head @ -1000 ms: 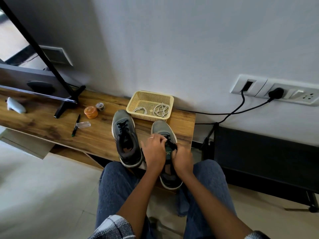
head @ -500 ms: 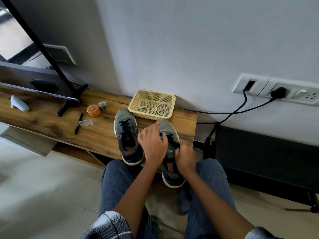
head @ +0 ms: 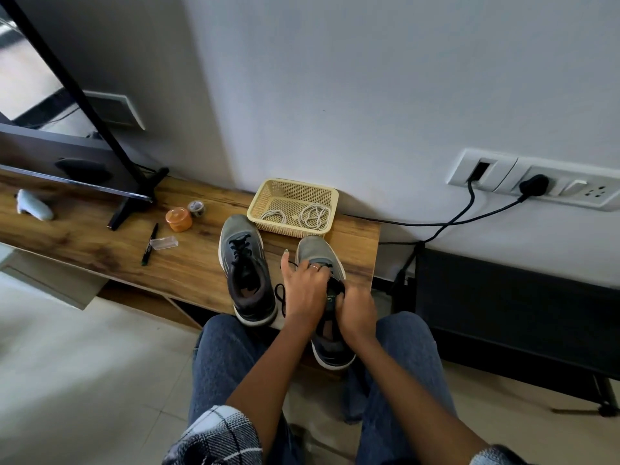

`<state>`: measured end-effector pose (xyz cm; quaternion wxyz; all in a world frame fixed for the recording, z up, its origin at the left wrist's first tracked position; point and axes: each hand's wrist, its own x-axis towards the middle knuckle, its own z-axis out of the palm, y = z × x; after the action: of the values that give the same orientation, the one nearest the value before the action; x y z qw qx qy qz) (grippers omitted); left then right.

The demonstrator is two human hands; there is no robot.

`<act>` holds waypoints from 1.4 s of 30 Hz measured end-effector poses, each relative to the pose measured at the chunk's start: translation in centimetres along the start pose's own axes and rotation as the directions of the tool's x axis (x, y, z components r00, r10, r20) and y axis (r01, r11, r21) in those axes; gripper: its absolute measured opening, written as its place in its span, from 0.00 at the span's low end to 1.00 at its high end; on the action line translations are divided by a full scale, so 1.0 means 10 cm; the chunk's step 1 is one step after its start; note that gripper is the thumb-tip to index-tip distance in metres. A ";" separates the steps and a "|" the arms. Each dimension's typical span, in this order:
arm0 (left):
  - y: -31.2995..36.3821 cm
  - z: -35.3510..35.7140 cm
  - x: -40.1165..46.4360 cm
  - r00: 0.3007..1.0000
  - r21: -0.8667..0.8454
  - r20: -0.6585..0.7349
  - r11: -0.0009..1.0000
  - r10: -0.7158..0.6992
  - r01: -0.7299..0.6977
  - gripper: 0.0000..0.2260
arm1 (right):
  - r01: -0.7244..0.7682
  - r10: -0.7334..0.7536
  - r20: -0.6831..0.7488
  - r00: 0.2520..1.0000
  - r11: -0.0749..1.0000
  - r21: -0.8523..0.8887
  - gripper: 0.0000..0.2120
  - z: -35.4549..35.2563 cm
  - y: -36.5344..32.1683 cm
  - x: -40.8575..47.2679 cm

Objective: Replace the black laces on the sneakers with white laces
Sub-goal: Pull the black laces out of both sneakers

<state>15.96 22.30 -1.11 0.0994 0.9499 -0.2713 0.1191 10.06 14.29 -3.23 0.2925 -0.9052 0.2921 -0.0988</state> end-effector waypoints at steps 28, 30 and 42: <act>0.06 0.03 -0.10 0.999 -0.049 0.025 0.998 -0.045 0.047 0.08 | 0.026 -0.026 0.030 0.999 1.000 -0.004 0.09 0.01 0.02 -0.02; 0.04 0.04 -0.06 0.999 0.010 0.004 0.999 -0.043 0.043 0.07 | 0.026 -0.026 0.038 0.999 1.000 -0.009 0.09 0.02 0.01 -0.02; 0.02 0.01 -0.01 0.799 -0.481 -0.059 0.718 -0.599 0.503 0.03 | -0.053 0.053 0.002 0.999 0.998 0.023 0.09 -0.05 -0.01 -0.05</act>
<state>15.79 22.12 -1.23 0.3715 0.9206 0.0179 0.1190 9.55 14.43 -2.75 0.3058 -0.8938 0.3144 -0.0938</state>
